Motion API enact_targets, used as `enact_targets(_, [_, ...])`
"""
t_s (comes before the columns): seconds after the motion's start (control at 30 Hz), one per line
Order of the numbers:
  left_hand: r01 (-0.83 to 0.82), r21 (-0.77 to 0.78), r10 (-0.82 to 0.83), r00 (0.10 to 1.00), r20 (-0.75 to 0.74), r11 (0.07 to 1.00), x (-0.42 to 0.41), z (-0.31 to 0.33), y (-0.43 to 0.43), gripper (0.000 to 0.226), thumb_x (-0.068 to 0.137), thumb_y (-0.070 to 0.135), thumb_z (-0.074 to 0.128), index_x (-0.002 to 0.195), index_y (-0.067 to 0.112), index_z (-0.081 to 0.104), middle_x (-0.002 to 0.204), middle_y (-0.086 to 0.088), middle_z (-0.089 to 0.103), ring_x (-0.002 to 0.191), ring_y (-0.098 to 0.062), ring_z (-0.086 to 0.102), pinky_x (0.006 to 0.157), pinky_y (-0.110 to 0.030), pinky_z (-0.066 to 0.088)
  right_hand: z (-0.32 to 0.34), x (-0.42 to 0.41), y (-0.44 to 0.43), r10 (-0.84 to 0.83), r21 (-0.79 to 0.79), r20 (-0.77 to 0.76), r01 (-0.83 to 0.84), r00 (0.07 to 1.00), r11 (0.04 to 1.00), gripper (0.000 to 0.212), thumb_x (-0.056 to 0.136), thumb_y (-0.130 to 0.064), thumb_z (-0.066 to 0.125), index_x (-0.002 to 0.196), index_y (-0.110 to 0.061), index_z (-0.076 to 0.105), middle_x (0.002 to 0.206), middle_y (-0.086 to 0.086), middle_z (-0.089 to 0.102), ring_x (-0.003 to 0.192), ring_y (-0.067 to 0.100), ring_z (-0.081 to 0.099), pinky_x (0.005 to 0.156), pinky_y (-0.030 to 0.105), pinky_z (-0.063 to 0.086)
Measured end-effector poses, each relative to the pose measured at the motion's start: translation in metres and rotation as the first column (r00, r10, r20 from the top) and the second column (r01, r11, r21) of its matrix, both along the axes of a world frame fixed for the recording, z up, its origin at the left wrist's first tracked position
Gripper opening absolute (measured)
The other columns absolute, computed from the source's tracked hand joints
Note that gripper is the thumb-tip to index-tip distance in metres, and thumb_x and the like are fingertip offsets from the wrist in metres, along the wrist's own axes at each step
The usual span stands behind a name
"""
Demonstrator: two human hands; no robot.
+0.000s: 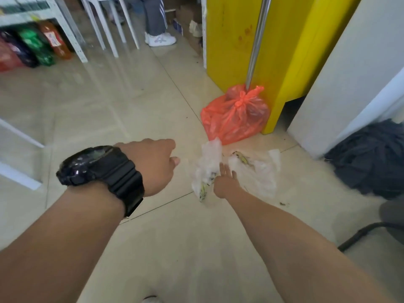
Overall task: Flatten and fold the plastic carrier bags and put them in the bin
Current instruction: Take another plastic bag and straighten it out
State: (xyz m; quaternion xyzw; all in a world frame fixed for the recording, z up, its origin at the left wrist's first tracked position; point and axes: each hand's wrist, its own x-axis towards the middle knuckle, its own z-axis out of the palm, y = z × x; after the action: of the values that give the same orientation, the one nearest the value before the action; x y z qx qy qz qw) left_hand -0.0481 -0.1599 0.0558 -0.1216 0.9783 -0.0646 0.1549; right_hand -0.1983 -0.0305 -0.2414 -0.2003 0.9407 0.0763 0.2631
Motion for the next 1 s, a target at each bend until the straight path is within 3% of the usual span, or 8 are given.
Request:
enact_targets(0.17, [0.047,-0.069,-0.047,0.999,-0.003,0.997,0.012,-0.009,-0.009,0.039,0.103,0.046,0.022,0.137,0.032,0.035,0.119,0.009,0.059,0.105,-0.019,0.061,0.075,-0.029,0.036,-0.012,-0.035,-0.010,-0.029,0.022,0.066,0.028,0.997,0.999,0.058,0.100,-0.011,0.032,0.157,-0.013,0.022,0.166,0.014,0.003,0.153,0.033,-0.001,0.123,0.054,0.000])
enact_targets(0.37, [0.008,-0.032,-0.007,0.999,0.040,0.999,0.005,-0.013,-0.016,0.045,0.102,0.050,0.026,0.140,0.028,0.034,0.127,0.004,0.056,0.111,-0.023,0.060,0.077,-0.033,0.037,0.074,-0.023,-0.016,-0.036,-0.322,-0.063,0.014,0.997,0.947,0.032,0.100,-0.025,0.048,0.125,-0.009,0.059,0.128,0.007,0.058,0.123,0.028,0.051,0.105,0.038,0.033])
enact_targets(0.5, [-0.036,0.143,0.037,0.999,0.000,0.989,0.000,-0.009,-0.012,0.071,0.093,0.062,0.040,0.150,0.027,0.015,0.140,-0.005,0.043,0.119,-0.030,0.054,0.085,-0.039,0.040,0.179,0.012,0.017,-0.159,-0.784,0.059,0.145,0.985,0.604,0.011,0.085,0.000,0.067,0.089,-0.008,0.073,0.086,0.005,0.069,0.081,0.018,0.065,0.076,0.027,0.051])
enact_targets(0.6, [-0.021,0.292,0.025,1.000,-0.009,0.956,0.002,-0.003,-0.009,0.079,0.089,0.052,0.059,0.151,0.031,0.016,0.142,-0.005,0.042,0.124,-0.030,0.051,0.091,-0.038,0.043,0.252,0.058,0.063,-0.163,-0.920,0.166,0.213,0.972,0.330,0.010,0.085,0.011,0.066,0.088,0.001,0.069,0.081,0.010,0.068,0.064,0.015,0.065,0.062,0.029,0.060])
enact_targets(0.7, [0.068,0.562,0.065,0.975,-0.213,0.824,0.000,0.007,-0.005,0.007,0.089,0.028,0.065,0.091,0.022,0.062,0.090,0.000,0.062,0.089,-0.027,0.063,0.076,-0.032,0.047,0.296,0.096,0.118,-0.305,-0.947,0.202,0.265,0.931,0.183,0.012,0.087,0.008,0.068,0.097,0.001,0.068,0.081,0.008,0.065,0.065,0.016,0.063,0.060,0.022,0.056])
enact_targets(0.77, [0.147,0.704,0.122,0.940,-0.317,0.695,0.000,0.014,0.002,0.029,0.089,0.023,0.068,0.067,0.009,0.055,0.066,-0.001,0.054,0.065,-0.027,0.060,0.067,-0.033,0.048,0.309,0.118,0.152,-0.448,-0.932,0.232,0.328,0.864,0.151,0.012,0.090,0.001,0.068,0.100,-0.005,0.070,0.083,0.014,0.067,0.062,0.018,0.060,0.060,0.023,0.056])
enact_targets(0.9, [0.245,0.813,0.282,0.853,-0.440,0.529,0.009,0.026,0.028,0.034,0.088,0.031,0.069,0.081,-0.001,0.062,0.068,-0.011,0.057,0.061,-0.022,0.057,0.061,-0.031,0.043,0.318,0.166,0.195,-0.620,-0.894,0.260,0.427,0.740,0.135,0.015,0.095,-0.020,0.065,0.089,-0.009,0.074,0.062,0.012,0.062,0.055,0.018,0.055,0.072,0.037,0.056])
enact_targets(1.0, [0.268,0.825,0.601,0.579,-0.551,0.498,0.024,0.037,0.051,0.026,0.089,0.035,0.065,0.105,0.016,0.059,0.099,-0.001,0.060,0.087,-0.017,0.060,0.073,-0.030,0.046,0.326,0.190,0.212,-0.663,-0.872,0.447,0.458,0.601,-0.174,0.026,0.099,-0.019,0.058,0.083,-0.002,0.067,0.056,0.008,0.055,0.052,0.021,0.052,0.059,0.036,0.054])
